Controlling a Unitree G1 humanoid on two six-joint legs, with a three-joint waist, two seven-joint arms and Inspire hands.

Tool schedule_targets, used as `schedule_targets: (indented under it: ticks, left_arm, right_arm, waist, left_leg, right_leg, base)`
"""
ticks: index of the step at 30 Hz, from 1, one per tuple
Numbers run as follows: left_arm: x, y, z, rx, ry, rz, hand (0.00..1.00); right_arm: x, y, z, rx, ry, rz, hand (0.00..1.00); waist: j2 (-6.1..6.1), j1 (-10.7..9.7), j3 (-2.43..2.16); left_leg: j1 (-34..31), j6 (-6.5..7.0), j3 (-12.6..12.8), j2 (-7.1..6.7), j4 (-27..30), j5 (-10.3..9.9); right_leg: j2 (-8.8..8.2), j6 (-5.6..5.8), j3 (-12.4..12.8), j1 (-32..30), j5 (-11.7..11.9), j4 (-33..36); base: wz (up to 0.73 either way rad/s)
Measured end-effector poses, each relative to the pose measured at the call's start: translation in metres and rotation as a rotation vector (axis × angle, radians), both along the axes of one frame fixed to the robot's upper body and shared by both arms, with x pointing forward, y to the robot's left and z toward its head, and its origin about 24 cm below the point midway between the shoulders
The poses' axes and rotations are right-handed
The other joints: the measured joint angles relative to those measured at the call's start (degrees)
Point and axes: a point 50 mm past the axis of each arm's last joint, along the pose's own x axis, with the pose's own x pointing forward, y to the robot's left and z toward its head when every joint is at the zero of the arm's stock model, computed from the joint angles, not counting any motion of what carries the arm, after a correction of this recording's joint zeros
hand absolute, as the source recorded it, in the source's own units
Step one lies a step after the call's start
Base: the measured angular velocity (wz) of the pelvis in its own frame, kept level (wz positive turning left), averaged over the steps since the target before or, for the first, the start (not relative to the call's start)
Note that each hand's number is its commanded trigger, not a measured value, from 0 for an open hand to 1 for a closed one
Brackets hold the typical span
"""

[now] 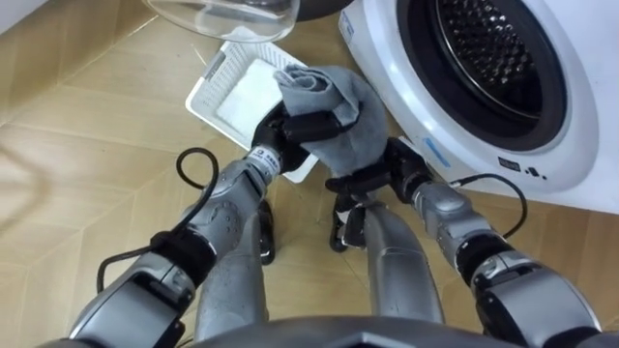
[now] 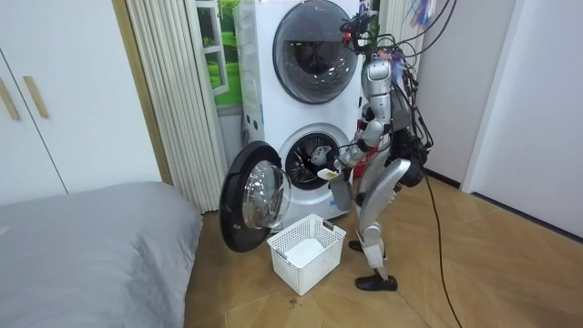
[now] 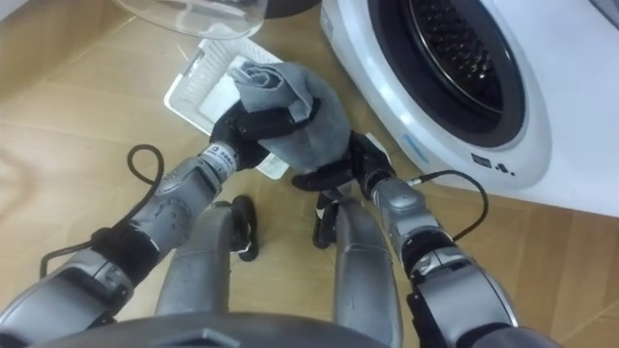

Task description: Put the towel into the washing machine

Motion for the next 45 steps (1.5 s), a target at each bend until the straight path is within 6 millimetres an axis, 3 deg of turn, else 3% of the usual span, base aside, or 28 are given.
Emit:
schedule_targets:
  ticks: [8,16,17,18,19,27,30,33,35,38,41,45]
  left_arm:
    - [0.014,-0.009,0.020,-0.024,-0.059,-0.042,1.00]
    - [0.015,-0.008,0.021,-0.030,-0.057,-0.035,1.00]
    - [0.016,-0.008,0.022,-0.030,-0.058,-0.035,0.88]
    - [0.016,-0.008,0.022,-0.030,-0.058,-0.035,0.19]
    - [0.016,-0.008,0.022,-0.030,-0.058,-0.035,0.00]
    - [0.012,-0.006,0.017,-0.092,-0.006,-0.002,0.00]
    - [0.000,0.003,0.001,-0.195,0.081,0.063,0.00]
    - [-0.015,0.012,-0.021,-0.205,0.172,0.119,0.00]
    - [-0.032,0.027,-0.042,-0.176,0.254,0.177,0.00]
    - [-0.057,0.049,-0.065,-0.108,0.355,0.244,0.00]
    - [-0.077,0.070,-0.083,-0.013,0.448,0.305,0.00]
    - [-0.077,0.075,-0.084,0.102,0.436,0.283,0.00]
  right_arm:
    - [0.006,0.001,0.004,0.013,-0.015,-0.004,1.00]
    - [0.006,0.002,0.004,0.018,-0.012,0.000,1.00]
    - [0.006,0.002,0.004,0.018,-0.012,-0.001,1.00]
    - [0.006,0.002,0.004,0.018,-0.012,-0.002,1.00]
    - [0.005,0.001,0.004,0.019,-0.010,-0.005,1.00]
    - [-0.001,-0.002,-0.002,0.064,0.035,-0.089,1.00]
    - [-0.010,-0.006,-0.009,0.068,0.088,-0.142,1.00]
    - [-0.023,-0.012,-0.020,0.051,0.170,-0.178,1.00]
    - [-0.030,-0.019,-0.024,0.064,0.200,-0.244,1.00]
    - [-0.032,-0.031,-0.026,0.082,0.218,-0.366,1.00]
    - [-0.026,-0.040,-0.022,0.098,0.208,-0.464,1.00]
    - [-0.016,-0.061,-0.012,0.125,0.170,-0.584,1.00]
  waist:
    - [-0.01,-0.4,0.00]
    - [-0.03,-1.1,0.00]
    - [-0.04,-1.3,0.00]
    - [-0.04,-1.4,0.00]
    - [-0.06,-1.5,0.01]
    - [-0.35,-0.1,0.19]
    - [-0.24,1.3,0.23]
    - [0.69,3.3,0.73]
    - [1.10,4.7,0.90]
    - [1.38,6.5,0.85]
    - [1.40,6.7,0.84]
    - [1.44,6.8,0.82]
  left_leg:
    - [0.1,0.01,0.4,0.34,0.1,0.0]
    - [1.5,-0.09,0.4,0.29,-0.7,0.1]
    - [1.6,-0.09,0.4,0.30,-0.8,0.1]
    - [1.6,-0.09,0.4,0.30,-0.8,0.1]
    - [1.6,-0.09,0.4,0.29,-0.8,0.1]
    - [1.9,-0.09,0.7,0.36,-0.6,0.1]
    - [3.1,-0.17,0.7,0.26,-2.0,0.2]
    - [4.1,-0.20,0.6,0.26,-3.0,0.3]
    - [4.0,-0.12,0.5,-0.65,-4.9,1.1]
    - [3.9,-0.17,1.0,-0.68,-5.5,1.2]
    - [3.9,-0.22,0.8,-0.74,-5.6,1.2]
    - [4.1,0.22,0.9,-1.66,-6.0,1.7]
  right_leg:
    - [-0.05,0.01,-0.1,0.2,0.0,0.0]
    - [0.09,0.01,-0.2,1.5,0.0,-0.8]
    - [0.08,0.01,-0.3,1.6,0.0,-0.8]
    - [0.07,0.01,-0.3,1.6,0.0,-0.9]
    - [0.05,0.02,-0.3,1.6,0.0,-0.9]
    - [0.21,-0.02,-0.2,1.8,0.1,-1.4]
    - [0.27,0.01,-0.3,3.0,0.3,-2.3]
    - [0.44,0.18,-0.7,4.4,0.4,-3.6]
    - [-0.15,0.32,-0.6,3.8,0.5,-4.2]
    - [-0.15,0.35,-0.7,3.3,0.5,-4.2]
    - [-0.35,0.43,-1.0,3.3,0.5,-4.1]
    - [-1.17,0.60,-1.3,3.3,0.4,-3.7]
  base:
    - [0.00]
    - [0.00]
    - [0.00]
    - [0.00]
    - [0.00]
    - [0.00]
    - [0.00]
    - [0.05]
    - [0.09]
    - [0.00]
    - [0.03]
    - [0.08]
